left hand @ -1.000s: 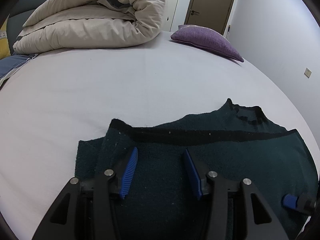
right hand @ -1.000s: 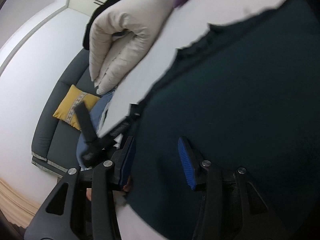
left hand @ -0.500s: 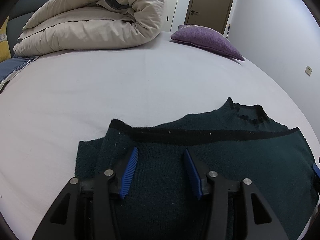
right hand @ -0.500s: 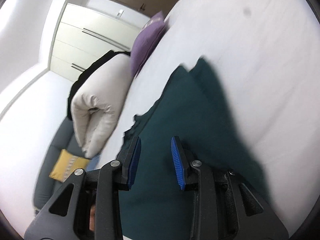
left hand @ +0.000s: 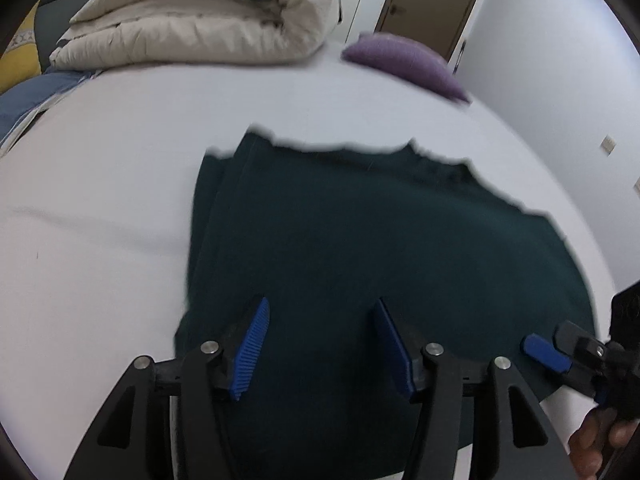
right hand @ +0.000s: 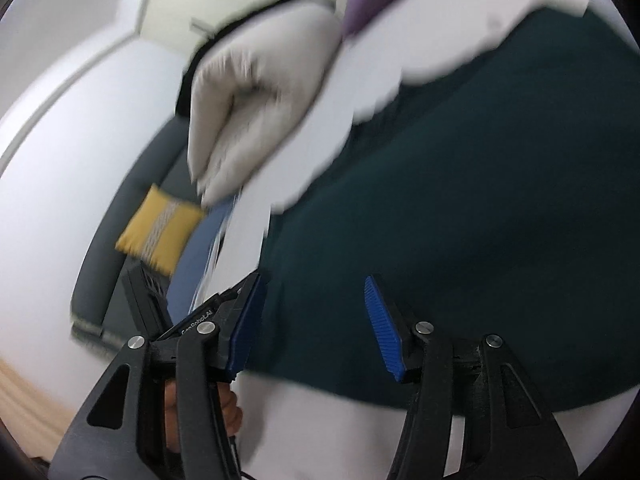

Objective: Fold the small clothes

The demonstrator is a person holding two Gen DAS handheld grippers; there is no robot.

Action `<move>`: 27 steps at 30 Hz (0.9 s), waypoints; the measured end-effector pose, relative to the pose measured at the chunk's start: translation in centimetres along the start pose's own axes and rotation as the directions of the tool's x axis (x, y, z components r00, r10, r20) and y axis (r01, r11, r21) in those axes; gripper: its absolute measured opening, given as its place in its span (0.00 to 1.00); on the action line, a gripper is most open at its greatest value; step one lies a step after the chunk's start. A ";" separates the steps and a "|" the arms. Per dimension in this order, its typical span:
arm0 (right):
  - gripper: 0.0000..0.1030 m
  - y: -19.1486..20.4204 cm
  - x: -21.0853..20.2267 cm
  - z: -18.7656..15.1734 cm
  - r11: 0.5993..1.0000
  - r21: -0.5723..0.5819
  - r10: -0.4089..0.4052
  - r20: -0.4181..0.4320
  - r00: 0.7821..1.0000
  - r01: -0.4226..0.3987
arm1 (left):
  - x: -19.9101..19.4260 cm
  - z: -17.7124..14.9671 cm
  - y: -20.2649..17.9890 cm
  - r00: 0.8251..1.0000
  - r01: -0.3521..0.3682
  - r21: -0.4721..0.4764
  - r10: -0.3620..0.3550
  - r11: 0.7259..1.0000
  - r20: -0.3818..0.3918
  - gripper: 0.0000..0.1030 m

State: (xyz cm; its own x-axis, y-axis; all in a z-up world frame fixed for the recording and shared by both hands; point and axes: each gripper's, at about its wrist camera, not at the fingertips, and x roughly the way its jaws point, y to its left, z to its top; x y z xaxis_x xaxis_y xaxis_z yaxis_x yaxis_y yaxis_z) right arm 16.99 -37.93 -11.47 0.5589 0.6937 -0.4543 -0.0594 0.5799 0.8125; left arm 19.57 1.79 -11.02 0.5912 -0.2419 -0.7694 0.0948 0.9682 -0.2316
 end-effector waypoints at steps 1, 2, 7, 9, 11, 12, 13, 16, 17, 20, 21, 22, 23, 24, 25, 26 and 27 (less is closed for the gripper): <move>0.48 -0.5 0.5 -0.6 1.000 0.007 -0.030 -0.027 0.999 0.030 | -0.1 -0.3 0.3 1.000 0.006 0.006 -0.006 1.000 0.009 0.56; 0.45 -1.0 0.2 -1.1 0.998 0.006 -0.064 -0.025 0.998 0.064 | -0.3 -0.5 0.5 1.000 0.008 0.016 -0.008 1.000 0.013 0.56; 0.43 -4.9 -5.3 -1.0 0.993 0.109 -0.057 0.117 0.991 0.045 | -0.9 -0.7 1.6 0.999 0.048 0.022 -0.048 0.999 0.016 0.56; 0.43 -7.0 -8.6 -0.9 0.986 0.150 -0.098 0.185 0.978 0.070 | -1.1 -0.9 1.8 0.999 0.049 0.024 -0.050 0.999 0.018 0.56; 0.43 -9.2 -12.6 -0.7 0.976 0.206 -0.129 0.261 0.957 0.075 | -1.4 -1.0 2.0 0.999 0.045 0.026 -0.046 0.999 0.018 0.56; 0.44 -10.1 -15.4 -0.8 0.967 0.233 -0.172 0.308 0.936 0.102 | -1.7 -1.0 2.1 0.999 0.038 0.020 -0.038 0.999 0.013 0.55; 0.45 -10.5 -17.1 -0.9 0.959 0.247 -0.216 0.335 0.917 0.135 | -2.1 -0.8 2.1 1.000 0.028 0.012 -0.028 1.000 0.013 0.55; 0.51 -11.9 -22.9 -1.4 0.939 0.293 -0.293 0.412 0.863 0.179 | -4.4 0.0 1.3 0.998 0.014 0.006 -0.014 1.000 0.063 0.56; 0.52 -12.1 -24.4 -1.5 0.935 0.296 -0.312 0.429 0.848 0.194 | -4.9 0.5 0.7 0.997 0.030 0.010 -0.031 0.999 0.077 0.58; 0.52 -12.3 -25.8 -0.8 0.936 0.285 -0.316 0.419 0.851 0.207 | -5.0 2.1 -2.2 0.992 0.098 0.034 -0.100 0.995 0.081 0.60; 0.53 -12.2 -25.3 -0.1 0.940 0.273 -0.305 0.400 0.864 0.206 | -4.5 2.5 -3.3 0.989 0.126 0.035 -0.128 0.991 0.076 0.60; 0.53 -12.0 -24.7 0.4 0.943 0.261 -0.299 0.387 0.872 0.207 | -4.0 2.8 -4.2 0.987 0.144 0.039 -0.146 0.989 0.070 0.60; 0.53 -11.5 -24.0 0.6 0.946 0.251 -0.292 0.378 0.879 0.206 | -3.1 3.1 -5.4 0.984 0.166 0.045 -0.169 0.985 0.058 0.60; 0.58 -11.3 -22.6 1.4 0.953 0.230 -0.271 0.349 0.897 0.198 | -2.2 3.2 -6.2 0.983 0.179 0.044 -0.180 0.983 0.038 0.60; 0.61 -11.1 -21.7 1.9 0.955 0.223 -0.260 0.323 0.910 0.194 | -1.3 3.3 -7.0 0.981 0.195 0.035 -0.196 0.980 0.013 0.60; 0.62 -11.3 -20.1 2.8 0.948 0.233 -0.278 0.281 0.919 0.216 | -0.5 3.3 -7.6 0.976 0.216 0.026 -0.216 0.976 -0.007 0.60; 0.63 -10.8 -18.5 3.7 0.941 0.245 -0.295 0.264 0.918 0.232 | 0.3 3.2 -8.3 0.971 0.238 0.017 -0.237 0.971 -0.025 0.60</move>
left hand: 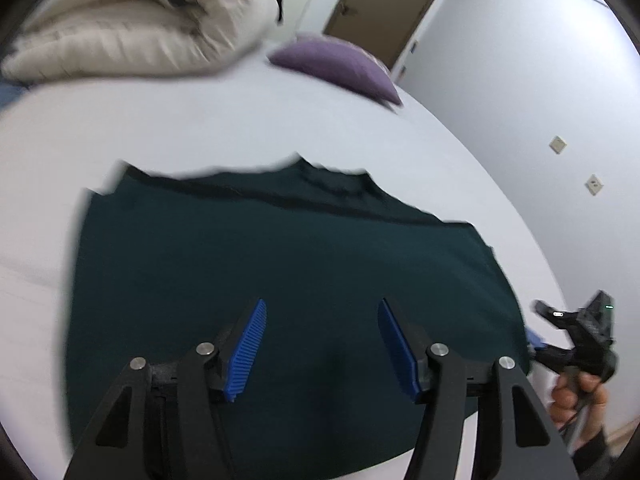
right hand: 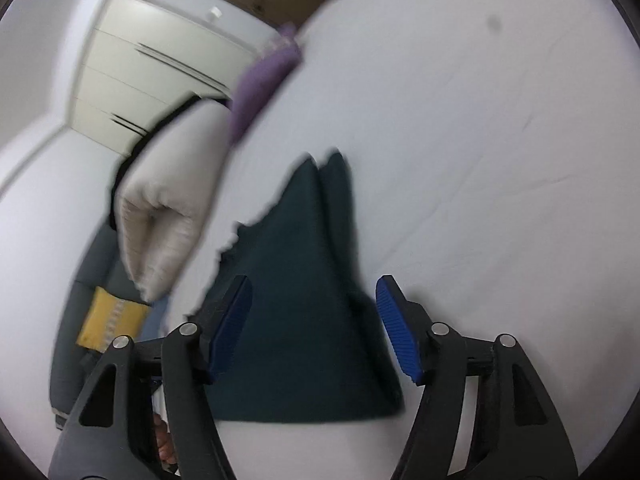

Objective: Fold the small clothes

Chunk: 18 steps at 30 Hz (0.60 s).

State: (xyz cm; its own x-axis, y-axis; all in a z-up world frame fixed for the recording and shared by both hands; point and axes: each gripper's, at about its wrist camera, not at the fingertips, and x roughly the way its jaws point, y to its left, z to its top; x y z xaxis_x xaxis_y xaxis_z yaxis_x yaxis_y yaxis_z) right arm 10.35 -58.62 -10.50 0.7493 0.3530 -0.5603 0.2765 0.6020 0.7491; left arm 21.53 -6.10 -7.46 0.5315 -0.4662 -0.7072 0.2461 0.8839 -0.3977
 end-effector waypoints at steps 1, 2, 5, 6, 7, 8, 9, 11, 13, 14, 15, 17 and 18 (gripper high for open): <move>0.63 0.1 1.4 0.1 1.000 0.011 -0.008 -0.026 1.000 0.009 | 0.9 -0.1 -0.3 1.000 0.008 -0.001 -0.008 1.000 -0.016 0.60; 0.63 0.2 2.3 0.0 1.000 0.017 -0.002 -0.045 0.999 0.003 | 2.0 -0.3 -0.6 0.999 0.005 0.001 -0.005 1.000 -0.036 0.60; 0.63 0.3 4.3 0.2 1.000 0.029 0.012 -0.086 0.996 -0.009 | 3.8 -0.8 -0.8 0.999 -0.024 0.008 0.024 1.000 -0.049 0.60; 0.63 0.5 4.9 0.4 1.000 0.027 0.017 -0.094 0.995 -0.015 | 4.0 -0.9 -0.7 0.999 -0.023 0.007 0.023 1.000 -0.048 0.60; 0.63 0.6 5.3 0.6 0.999 0.027 0.033 -0.117 0.993 -0.030 | 4.2 -0.9 -0.7 0.998 -0.022 0.008 0.023 1.000 -0.050 0.60; 0.63 0.5 5.0 0.6 0.999 0.028 0.041 -0.127 0.991 -0.038 | 4.3 -0.9 -0.8 0.998 -0.024 0.014 0.024 1.000 -0.055 0.61; 0.62 0.8 6.0 0.8 0.998 0.028 0.052 -0.142 0.988 -0.048 | 4.5 -0.9 -0.9 0.998 -0.028 0.024 0.029 0.999 -0.062 0.61; 0.61 1.3 6.6 0.9 0.998 0.018 0.061 -0.168 0.984 -0.059 | 4.7 -1.0 -1.0 0.997 -0.033 0.038 0.035 0.999 -0.070 0.61; 0.58 1.8 8.1 1.0 0.998 0.010 0.063 -0.189 0.980 -0.062 | 4.8 -1.0 -0.8 0.997 -0.029 0.034 0.031 0.999 -0.071 0.61; 0.51 2.0 8.5 0.9 0.998 0.004 0.056 -0.199 0.978 -0.057 | 4.9 -1.1 -0.8 0.997 -0.029 0.032 0.031 0.999 -0.071 0.60; 0.43 2.1 9.0 0.8 0.999 0.004 0.049 -0.204 0.978 -0.049 | 5.0 -1.1 -0.9 0.997 -0.031 0.035 0.033 0.999 -0.071 0.60; 0.31 1.9 9.4 0.5 0.999 0.019 0.045 -0.214 0.976 -0.042 | 5.1 -1.2 -1.1 0.997 -0.040 0.047 0.043 0.998 -0.071 0.60; 0.28 1.7 9.4 0.3 0.999 0.029 0.044 -0.213 0.976 -0.038 | 5.1 -1.2 -1.2 0.997 -0.040 0.049 0.044 0.998 -0.070 0.60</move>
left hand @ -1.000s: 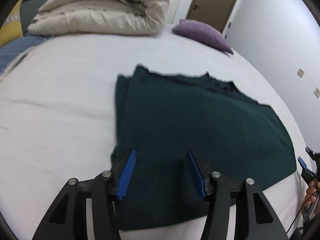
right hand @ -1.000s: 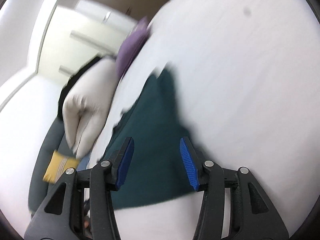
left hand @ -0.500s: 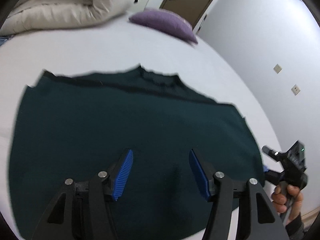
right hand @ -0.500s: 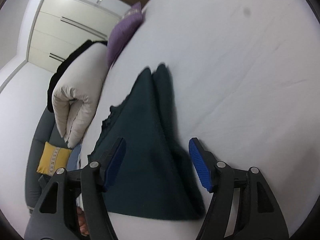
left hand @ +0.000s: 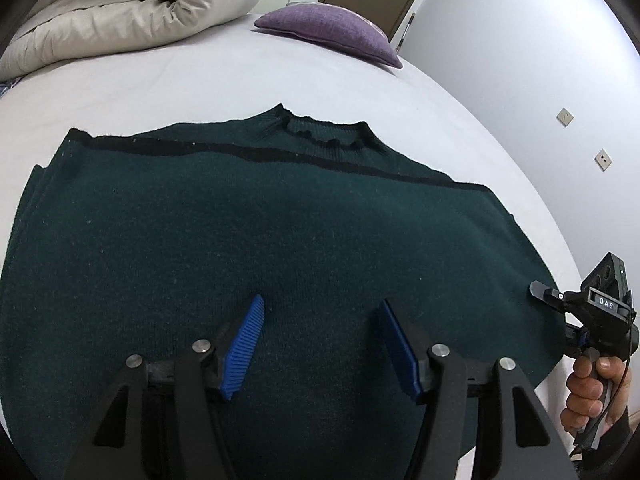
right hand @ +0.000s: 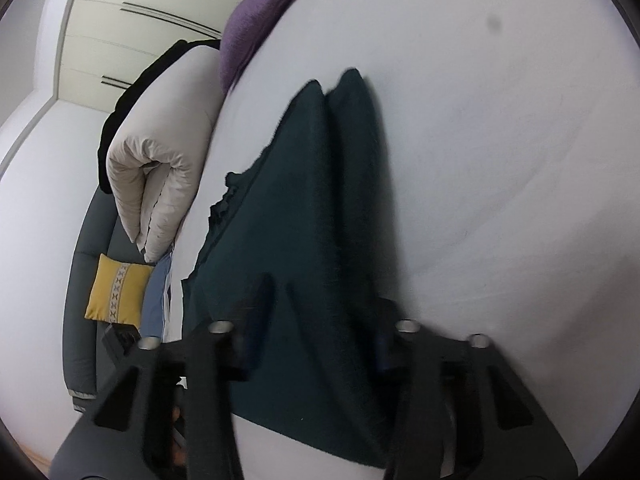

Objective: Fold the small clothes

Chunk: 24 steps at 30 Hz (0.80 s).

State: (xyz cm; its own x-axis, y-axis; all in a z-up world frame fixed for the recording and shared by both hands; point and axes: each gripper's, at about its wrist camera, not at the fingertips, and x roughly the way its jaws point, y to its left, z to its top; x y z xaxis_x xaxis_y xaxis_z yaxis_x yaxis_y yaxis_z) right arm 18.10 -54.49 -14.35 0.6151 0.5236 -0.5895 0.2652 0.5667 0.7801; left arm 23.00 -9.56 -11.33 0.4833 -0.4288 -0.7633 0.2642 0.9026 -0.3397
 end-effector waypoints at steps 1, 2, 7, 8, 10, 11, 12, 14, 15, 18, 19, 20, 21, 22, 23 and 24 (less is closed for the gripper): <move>0.26 -0.1 0.3 0.0 1.000 0.007 0.001 0.004 1.000 -0.001 | 0.0 0.0 0.1 1.000 0.002 0.000 -0.002 1.000 0.000 0.60; 0.22 -0.1 0.6 0.0 1.000 0.014 0.003 0.008 1.000 -0.003 | 0.0 -0.1 0.2 1.000 0.007 -0.001 -0.007 1.000 0.000 0.60; 0.15 0.0 1.5 -0.4 1.000 0.012 -0.027 0.041 0.999 0.027 | 0.0 -0.2 0.4 1.000 0.013 -0.001 -0.013 1.000 0.000 0.60; 0.14 0.2 1.6 -0.5 0.999 0.005 -0.039 0.047 0.998 0.039 | 0.0 -0.2 0.4 1.000 0.013 0.000 -0.013 1.000 -0.001 0.60; 0.13 0.7 1.6 -0.6 0.998 -0.010 -0.068 0.057 0.996 0.069 | 0.0 -0.2 0.4 1.000 0.015 -0.002 -0.015 1.000 -0.001 0.60; 0.13 0.8 1.6 -0.7 0.997 -0.016 -0.080 0.060 0.995 0.081 | 0.0 -0.2 0.5 1.000 0.017 -0.003 -0.017 1.000 -0.001 0.60; 0.13 1.3 1.7 -0.7 0.994 -0.027 -0.106 0.066 0.992 0.108 | 0.0 -0.2 0.5 1.000 0.022 -0.006 -0.022 1.000 0.000 0.60; 0.12 1.9 1.5 -0.8 0.989 -0.043 -0.138 0.077 0.987 0.142 | 0.0 -0.2 0.6 1.000 0.029 -0.014 -0.029 0.999 0.000 0.60; 0.12 2.4 1.4 -0.9 0.985 -0.053 -0.160 0.084 0.984 0.164 | -0.1 -0.2 0.7 0.999 0.037 -0.019 -0.037 0.999 -0.001 0.60; 0.12 4.5 1.2 -1.3 0.961 -0.100 -0.248 0.117 0.962 0.260 | -0.2 0.0 1.3 0.997 0.080 -0.051 -0.080 0.996 -0.008 0.60; 0.12 5.8 1.3 -1.5 0.944 -0.130 -0.285 0.133 0.949 0.302 | -0.4 0.2 1.7 0.994 0.107 -0.072 -0.108 0.992 -0.013 0.60; 0.12 7.2 1.4 -1.7 0.925 -0.167 -0.318 0.151 0.936 0.341 | -0.5 0.4 2.2 0.991 0.129 -0.093 -0.131 0.987 -0.016 0.60; 0.12 9.0 1.6 -2.0 0.902 -0.211 -0.346 0.169 0.923 0.377 | -0.8 0.7 3.1 0.984 0.175 -0.142 -0.179 0.974 -0.021 0.58; 0.12 11.1 2.0 -2.4 0.873 -0.263 -0.369 0.190 0.910 0.410 | -1.1 0.9 3.8 0.978 0.202 -0.180 -0.208 0.963 -0.019 0.55; 0.12 12.7 2.4 -2.7 0.851 -0.302 -0.382 0.205 0.901 0.429 | -1.8 1.2 5.3 0.964 0.256 -0.255 -0.266 0.932 -0.002 0.55; 0.12 16.3 3.5 -3.8 0.796 -0.395 -0.395 0.234 0.889 0.458 | -2.4 1.3 6.4 0.956 0.285 -0.300 -0.292 0.910 0.023 0.56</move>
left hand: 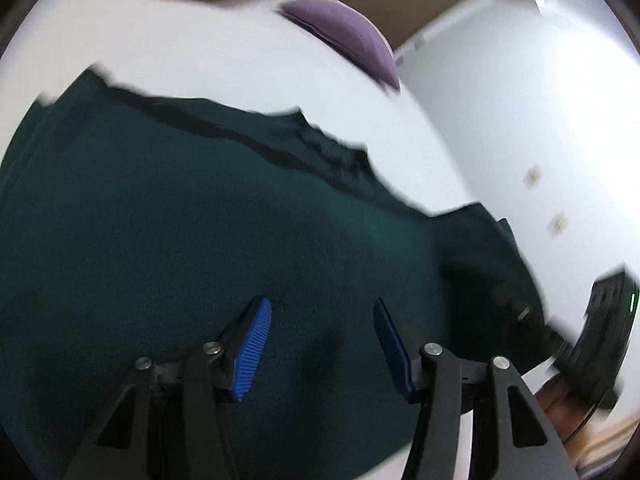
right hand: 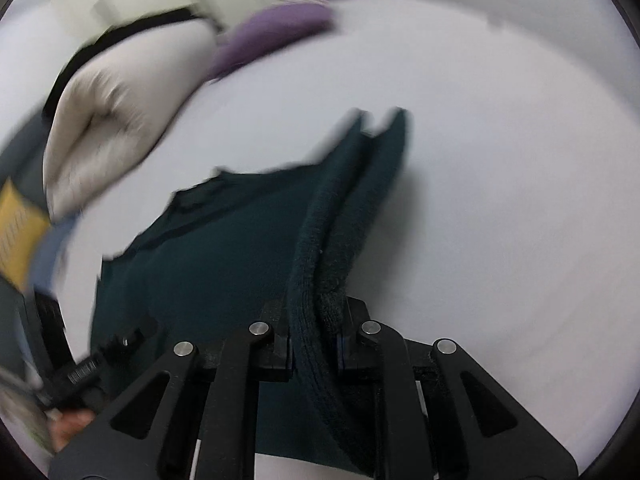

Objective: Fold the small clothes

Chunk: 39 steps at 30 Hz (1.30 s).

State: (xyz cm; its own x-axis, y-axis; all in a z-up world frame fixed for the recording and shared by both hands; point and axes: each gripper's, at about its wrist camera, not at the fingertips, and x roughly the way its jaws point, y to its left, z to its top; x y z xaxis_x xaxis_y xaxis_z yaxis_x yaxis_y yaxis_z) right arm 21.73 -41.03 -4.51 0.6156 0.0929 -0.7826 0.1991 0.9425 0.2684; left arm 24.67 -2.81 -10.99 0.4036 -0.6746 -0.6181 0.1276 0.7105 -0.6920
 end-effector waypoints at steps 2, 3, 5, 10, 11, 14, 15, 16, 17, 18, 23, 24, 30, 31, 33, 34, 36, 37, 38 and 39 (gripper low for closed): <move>0.12 7.0 -0.4 0.1 0.978 -0.209 -0.015 0.019 1.000 0.019 | -2.1 0.9 1.7 0.997 0.052 -0.070 -0.048 0.996 0.054 0.67; 0.12 9.4 -0.3 -0.3 0.958 -0.286 -0.009 0.015 1.000 0.013 | -3.1 1.4 2.9 0.994 0.089 -0.115 -0.080 0.989 0.080 0.71; 0.11 16.2 0.9 -2.5 0.861 -0.508 -0.011 -0.014 1.000 0.002 | -3.9 1.8 4.1 0.990 0.119 -0.155 -0.105 0.981 0.094 0.80; 0.11 22.2 4.6 -6.6 0.759 -0.651 -0.022 -0.065 0.998 -0.026 | -3.8 2.3 5.2 0.985 0.167 -0.197 -0.155 0.966 0.074 0.82; 0.11 22.2 4.7 -6.8 0.758 -0.651 -0.024 -0.065 0.998 -0.024 | -3.6 2.5 5.0 0.984 0.176 -0.201 -0.166 0.964 0.070 0.85; 0.11 22.3 4.7 -7.6 0.734 -0.679 -0.041 -0.045 0.998 0.000 | -2.1 3.2 3.8 0.983 0.186 -0.205 -0.182 0.961 0.037 0.85; 0.12 22.5 4.7 -7.7 0.732 -0.681 -0.041 -0.041 0.998 0.002 | -1.7 3.4 3.4 0.983 0.181 -0.205 -0.181 0.962 0.018 0.85; 0.12 22.6 4.5 -7.8 0.727 -0.687 -0.042 -0.034 0.999 0.007 | -1.5 3.6 3.1 0.984 0.179 -0.199 -0.180 0.964 0.010 0.85; 0.12 22.7 4.4 -7.9 0.716 -0.698 -0.045 -0.024 0.999 0.016 | -1.1 3.8 2.5 0.985 0.170 -0.178 -0.172 0.969 0.004 0.86; 0.12 22.8 4.3 -7.9 0.713 -0.701 -0.046 -0.019 0.999 0.019 | -0.2 4.1 1.9 0.989 0.141 -0.154 -0.146 0.978 -0.023 0.85; 0.13 22.7 3.7 -8.6 0.700 -0.714 -0.026 -0.006 1.000 0.014 | 2.9 4.8 2.6 0.979 0.133 -0.190 -0.159 0.973 -0.128 0.15; 0.16 22.8 3.6 -8.7 0.699 -0.715 -0.022 -0.008 1.000 0.010 | 3.0 4.8 2.4 0.980 0.127 -0.173 -0.151 0.977 -0.132 0.14; 0.27 19.7 -0.1 -7.9 0.771 -0.591 0.174 -0.163 0.971 -0.237 | 0.9 5.5 3.5 0.985 0.092 -0.105 -0.105 0.990 -0.133 0.14; 0.28 18.8 -1.1 -7.6 0.784 -0.545 0.233 -0.185 0.955 -0.297 | 0.3 5.7 3.8 0.986 0.085 -0.095 -0.097 0.992 -0.134 0.14; 0.30 17.2 -3.0 -6.9 0.788 -0.472 0.342 -0.199 0.918 -0.396 | -0.7 6.5 4.6 0.987 0.066 -0.067 -0.075 0.996 -0.142 0.14; 0.32 16.2 -4.0 -6.4 0.784 -0.429 0.406 -0.191 0.894 -0.448 | -1.2 6.9 5.0 0.988 0.053 -0.058 -0.061 0.997 -0.143 0.14; 0.46 14.5 -5.0 -5.4 0.783 -0.364 0.482 -0.157 0.862 -0.504 | -2.2 7.8 5.6 0.989 0.027 -0.026 -0.030 0.999 -0.142 0.14; 0.47 13.5 -4.8 -4.7 0.800 -0.321 0.494 -0.129 0.860 -0.508 | -2.5 8.1 6.0 0.990 0.017 -0.017 -0.019 1.000 -0.142 0.14; 0.47 13.0 -4.6 -4.7 0.811 -0.299 0.490 -0.124 0.863 -0.503 | -3.2 8.2 6.4 0.989 0.009 -0.011 -0.011 1.000 -0.145 0.14; 0.47 12.6 -3.8 -4.4 0.827 -0.263 0.481 -0.125 0.868 -0.496 | -3.5 8.5 7.1 0.989 0.003 -0.009 -0.004 1.000 -0.150 0.14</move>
State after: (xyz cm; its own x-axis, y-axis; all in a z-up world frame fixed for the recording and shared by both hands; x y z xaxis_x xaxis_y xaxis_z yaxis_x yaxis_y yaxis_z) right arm 18.48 -28.12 -0.61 0.5343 0.5740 -0.6205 -0.3417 0.8181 0.4626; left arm 31.87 6.26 -10.55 0.2630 -0.6997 -0.6642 0.1208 0.7069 -0.6969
